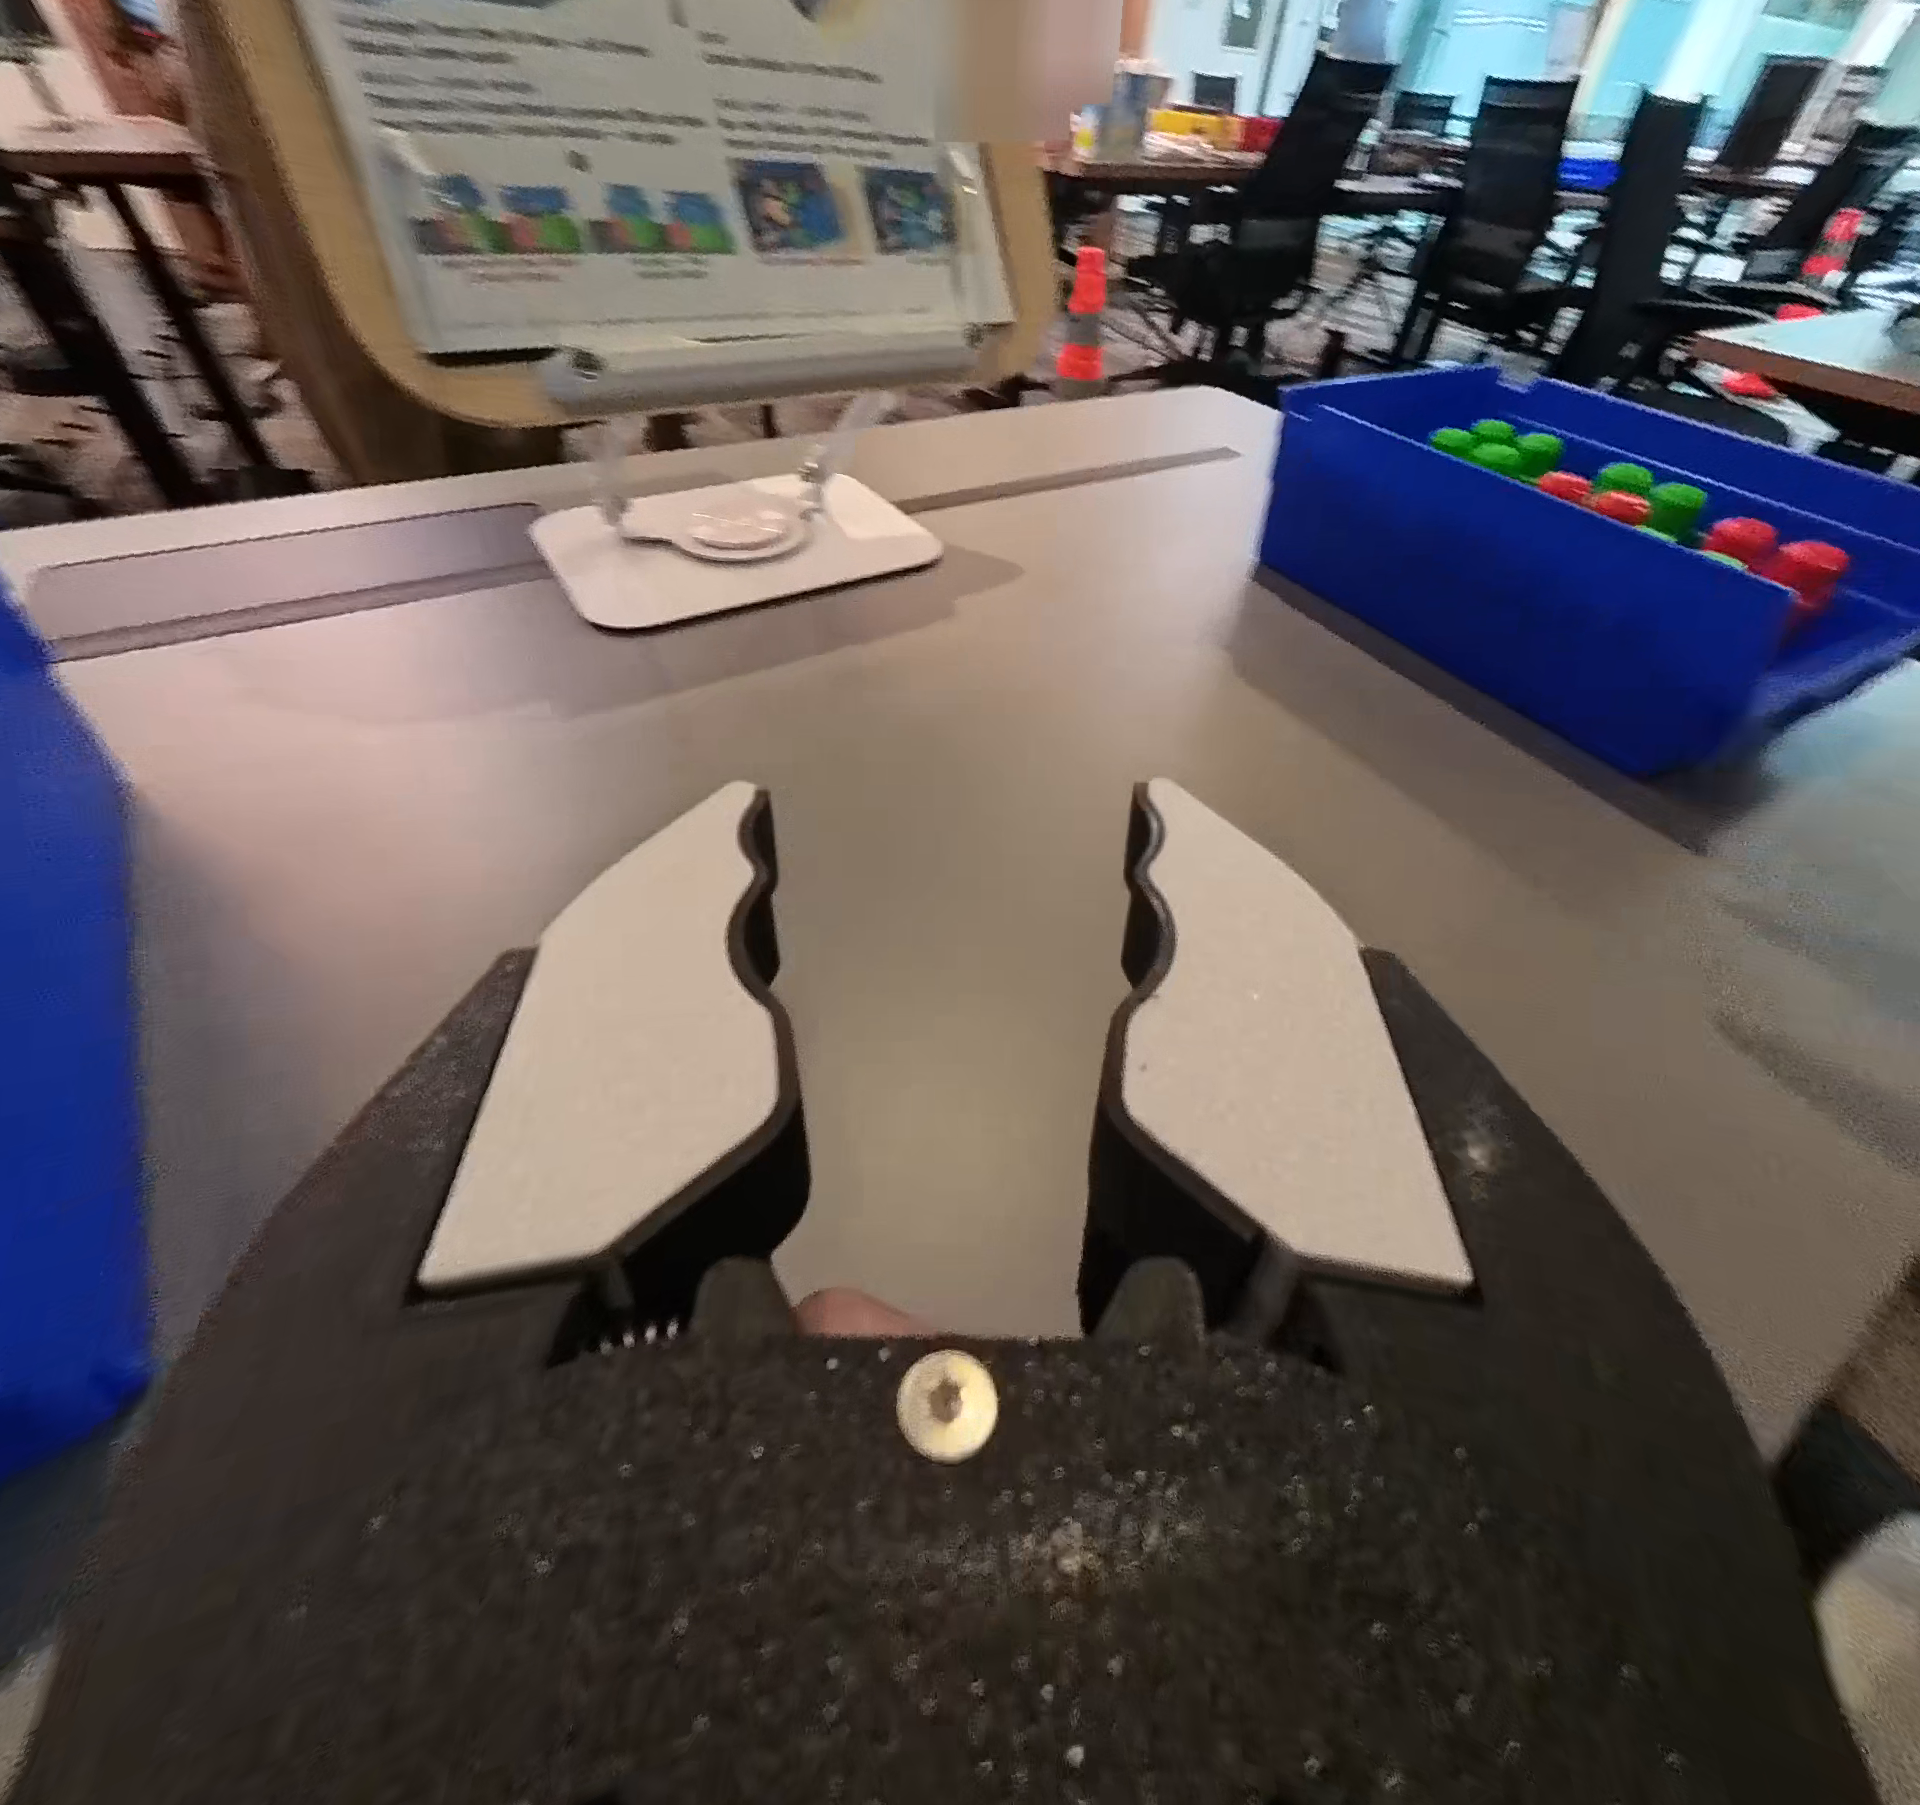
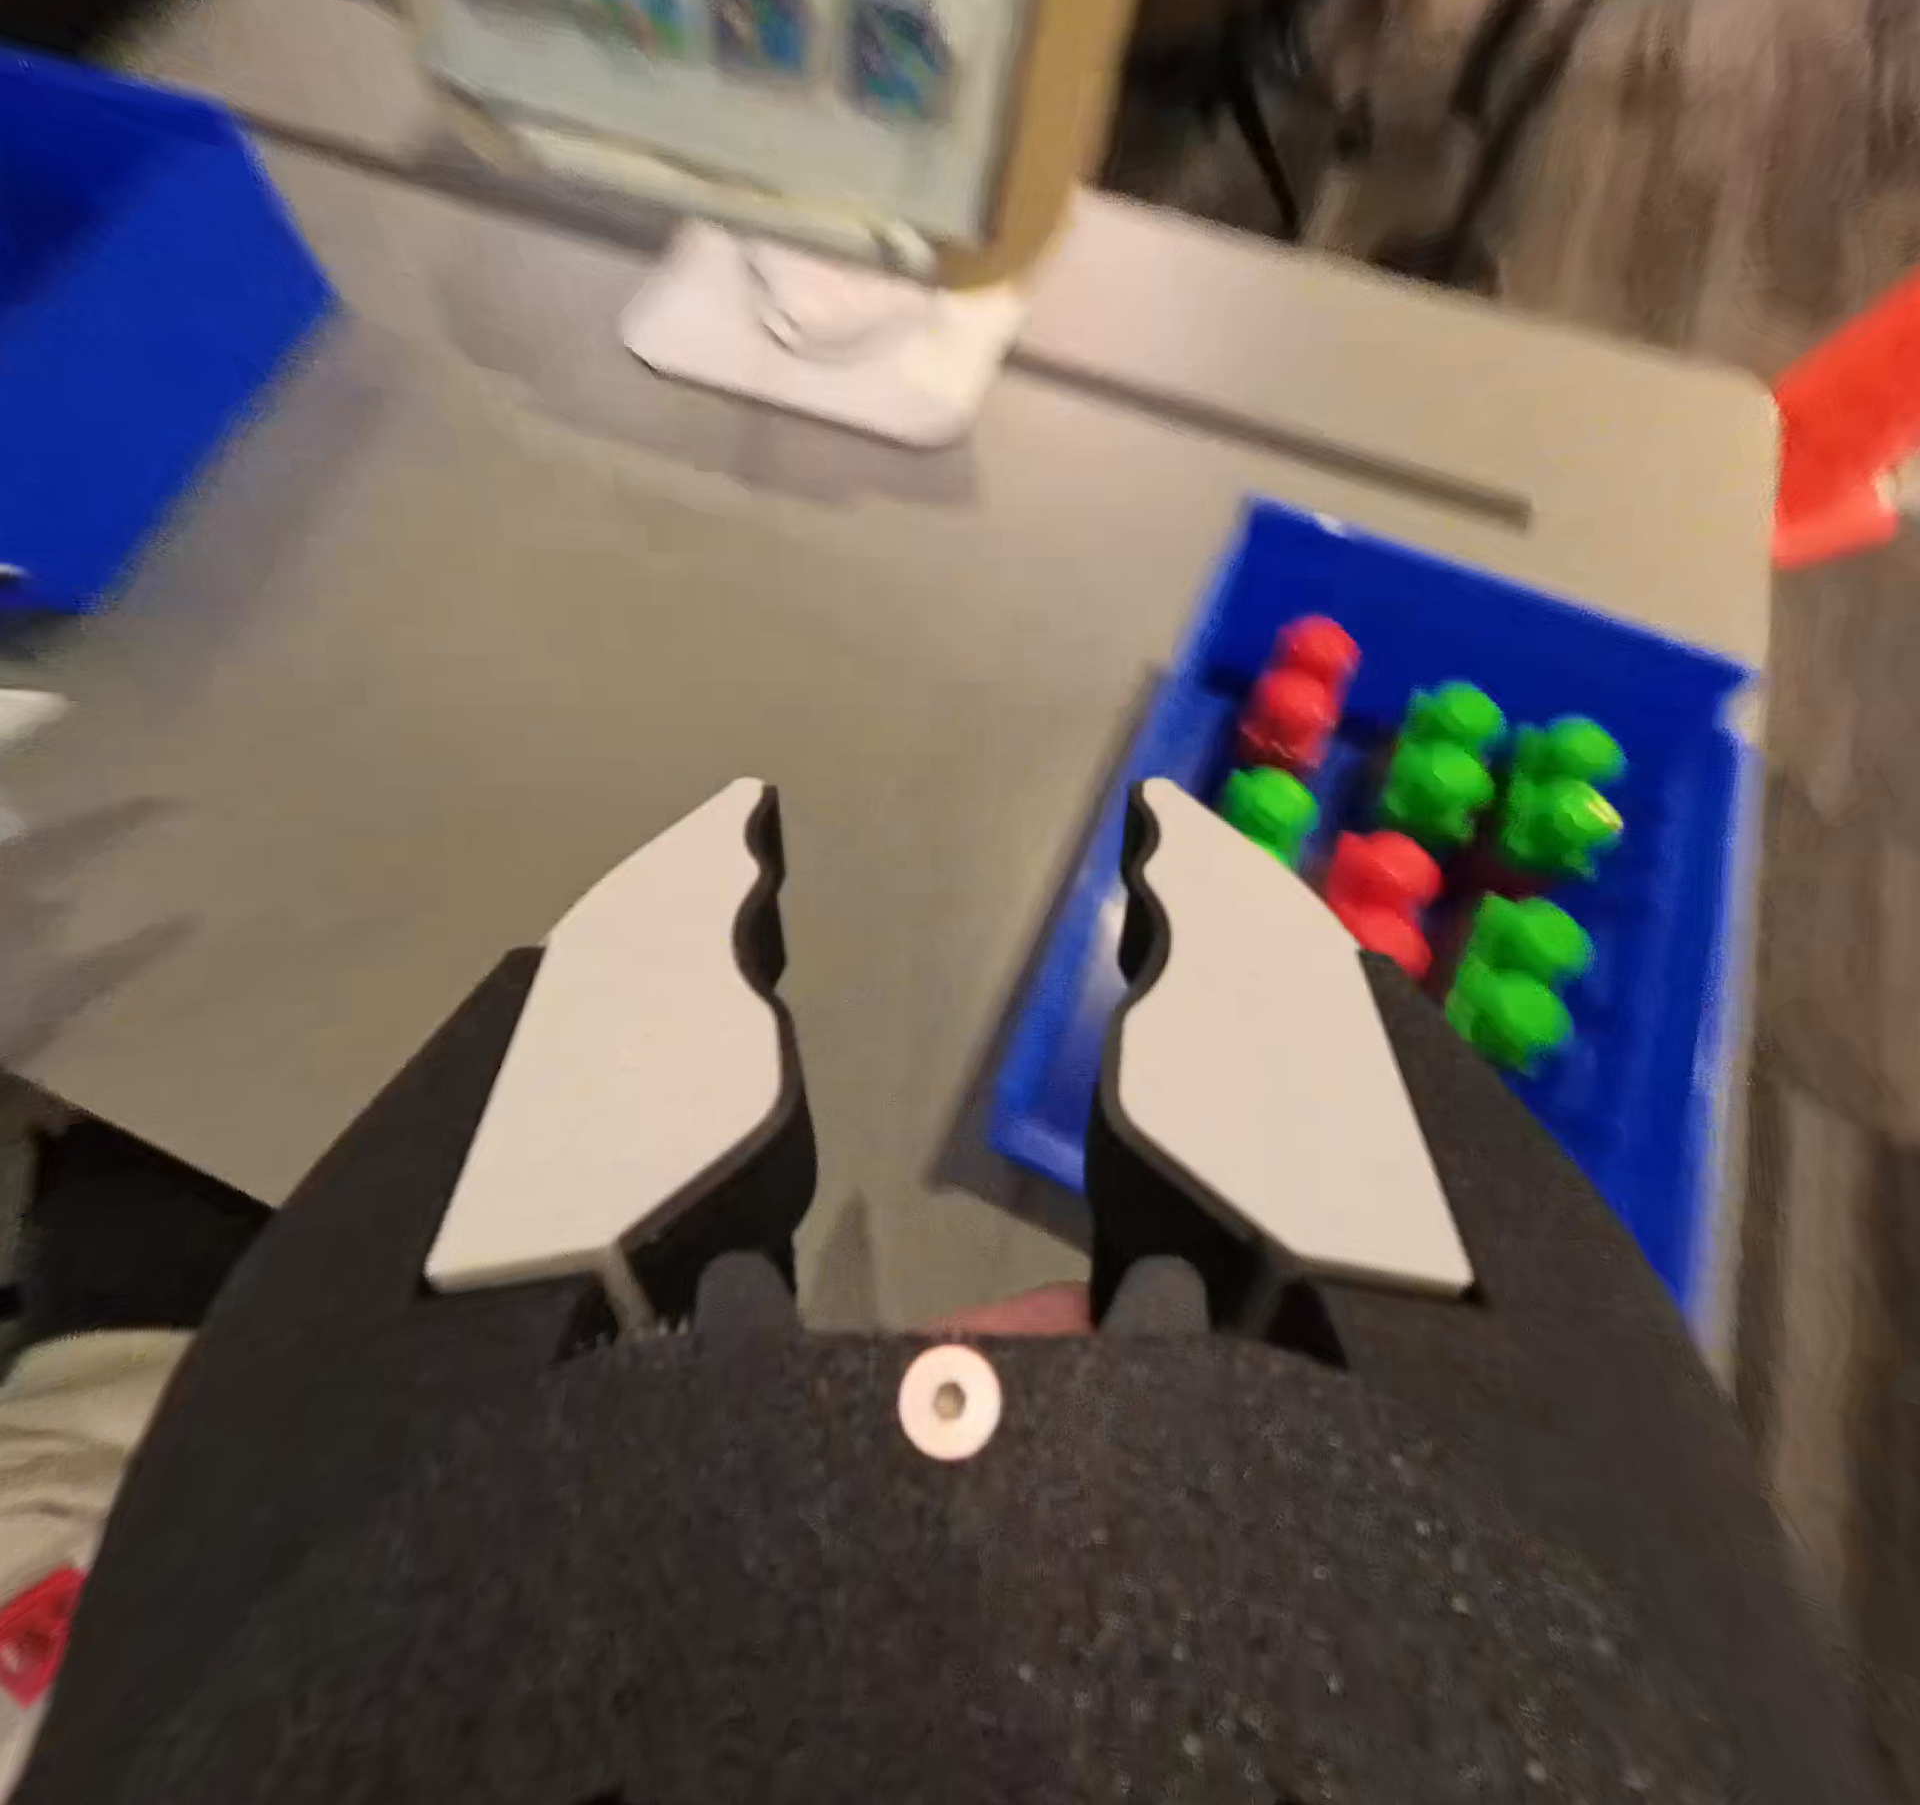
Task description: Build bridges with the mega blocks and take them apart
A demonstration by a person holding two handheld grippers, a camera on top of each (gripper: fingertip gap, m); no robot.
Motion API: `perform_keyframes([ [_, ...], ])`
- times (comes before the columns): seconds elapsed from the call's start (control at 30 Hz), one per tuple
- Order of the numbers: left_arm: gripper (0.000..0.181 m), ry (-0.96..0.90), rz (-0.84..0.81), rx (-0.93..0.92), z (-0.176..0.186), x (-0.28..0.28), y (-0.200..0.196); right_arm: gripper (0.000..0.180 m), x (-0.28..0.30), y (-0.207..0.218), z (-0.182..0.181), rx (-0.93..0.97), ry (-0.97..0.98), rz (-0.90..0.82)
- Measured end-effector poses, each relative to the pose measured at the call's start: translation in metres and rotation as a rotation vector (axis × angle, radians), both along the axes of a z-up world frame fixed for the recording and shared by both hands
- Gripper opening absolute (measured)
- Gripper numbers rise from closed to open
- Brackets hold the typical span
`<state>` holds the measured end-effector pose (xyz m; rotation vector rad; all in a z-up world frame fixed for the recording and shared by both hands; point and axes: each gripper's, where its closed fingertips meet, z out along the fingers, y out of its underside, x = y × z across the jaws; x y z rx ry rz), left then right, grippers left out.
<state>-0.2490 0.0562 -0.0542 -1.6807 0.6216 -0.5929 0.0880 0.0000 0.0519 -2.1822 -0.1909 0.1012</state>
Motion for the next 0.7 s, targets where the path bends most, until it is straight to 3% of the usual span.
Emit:
perform_keyframes([
  [0.13, 0.061, -0.001, 0.119, 0.023, 0.000, -0.018, 0.014, 0.062, -0.095, -0.004, -0.017, 0.255, 0.127, 0.137],
  [0.2, 0.061, 0.002, 0.161, 0.026, -0.005, -0.023, 0.016, 0.059, -0.131, 0.006, -0.045, 0.355, 0.181, 0.152],
  [0.3, 0.060, 0.012, 0.194, 0.021, -0.014, -0.027, 0.018, 0.063, -0.168, 0.030, -0.102, 0.359, 0.189, 0.153],
  [0.5, 0.060, 0.045, 0.213, 0.010, -0.032, -0.027, 0.023, 0.057, -0.177, 0.050, -0.145, 0.356, 0.199, 0.134],
  [0.7, 0.060, 0.063, 0.204, -0.006, -0.043, -0.024, 0.029, 0.054, -0.172, 0.050, -0.152, 0.337, 0.252, 0.138],
])
